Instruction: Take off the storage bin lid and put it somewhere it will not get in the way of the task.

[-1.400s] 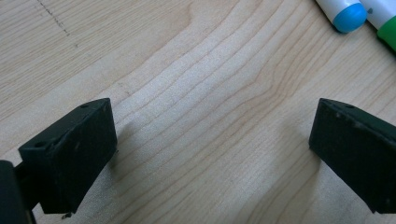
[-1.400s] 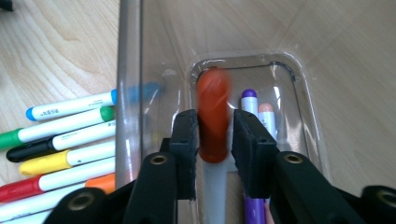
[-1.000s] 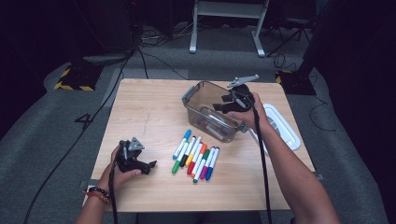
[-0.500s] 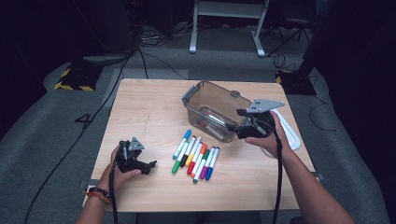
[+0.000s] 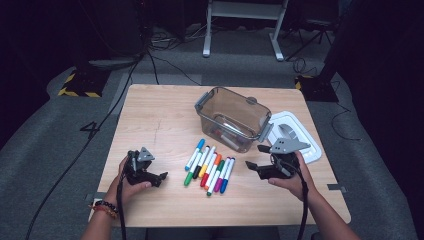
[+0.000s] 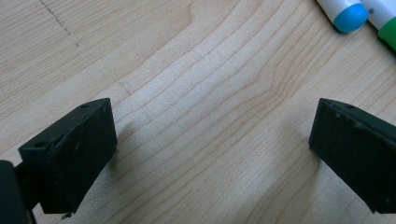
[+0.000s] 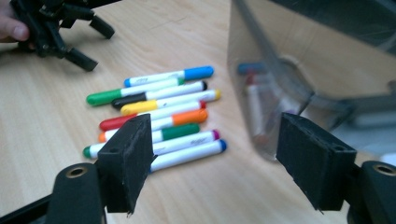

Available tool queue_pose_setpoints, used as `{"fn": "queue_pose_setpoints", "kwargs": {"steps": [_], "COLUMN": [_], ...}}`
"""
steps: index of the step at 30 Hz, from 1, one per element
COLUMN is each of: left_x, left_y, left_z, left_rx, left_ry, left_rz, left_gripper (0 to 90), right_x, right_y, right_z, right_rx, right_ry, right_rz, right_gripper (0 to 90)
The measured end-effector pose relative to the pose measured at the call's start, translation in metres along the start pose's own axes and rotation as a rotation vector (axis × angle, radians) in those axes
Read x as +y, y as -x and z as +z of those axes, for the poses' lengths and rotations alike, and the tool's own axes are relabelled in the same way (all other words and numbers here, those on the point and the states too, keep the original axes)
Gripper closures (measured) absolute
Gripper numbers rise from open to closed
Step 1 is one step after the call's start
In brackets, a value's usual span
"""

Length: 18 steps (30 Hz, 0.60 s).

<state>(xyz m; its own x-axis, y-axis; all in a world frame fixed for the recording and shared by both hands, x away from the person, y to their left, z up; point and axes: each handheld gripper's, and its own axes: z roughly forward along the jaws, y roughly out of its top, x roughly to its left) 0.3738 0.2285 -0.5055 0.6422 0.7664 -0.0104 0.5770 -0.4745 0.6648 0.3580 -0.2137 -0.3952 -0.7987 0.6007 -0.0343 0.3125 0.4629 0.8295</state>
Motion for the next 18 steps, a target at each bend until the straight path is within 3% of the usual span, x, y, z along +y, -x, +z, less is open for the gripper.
{"fn": "queue_pose_setpoints", "kwargs": {"steps": [6, 13, 16, 18], "left_x": [0.0, 0.0, 0.0, 0.0], "left_y": [0.0, 0.0, 0.0, 0.0], "left_z": [0.0, 0.0, 0.0, 0.0], "left_rx": [-0.002, -0.001, -0.002, -0.002], "left_ry": [0.001, 0.001, 0.002, 0.002], "left_rz": [-0.002, -0.002, -0.001, -0.001], "left_gripper": [1.2, 1.2, 1.2, 1.2], "right_x": [-0.028, -0.041, -0.041, -0.041], "right_y": [-0.012, -0.032, -0.04, -0.043], "right_z": [0.023, 0.053, 0.065, 0.07], "right_rx": [0.073, 0.129, 0.12, 0.116], "right_ry": [-0.054, -0.116, -0.129, -0.127], "right_rz": [0.023, 0.011, -0.031, -0.029], "right_gripper": [26.4, 22.1, 20.6, 20.6]}}
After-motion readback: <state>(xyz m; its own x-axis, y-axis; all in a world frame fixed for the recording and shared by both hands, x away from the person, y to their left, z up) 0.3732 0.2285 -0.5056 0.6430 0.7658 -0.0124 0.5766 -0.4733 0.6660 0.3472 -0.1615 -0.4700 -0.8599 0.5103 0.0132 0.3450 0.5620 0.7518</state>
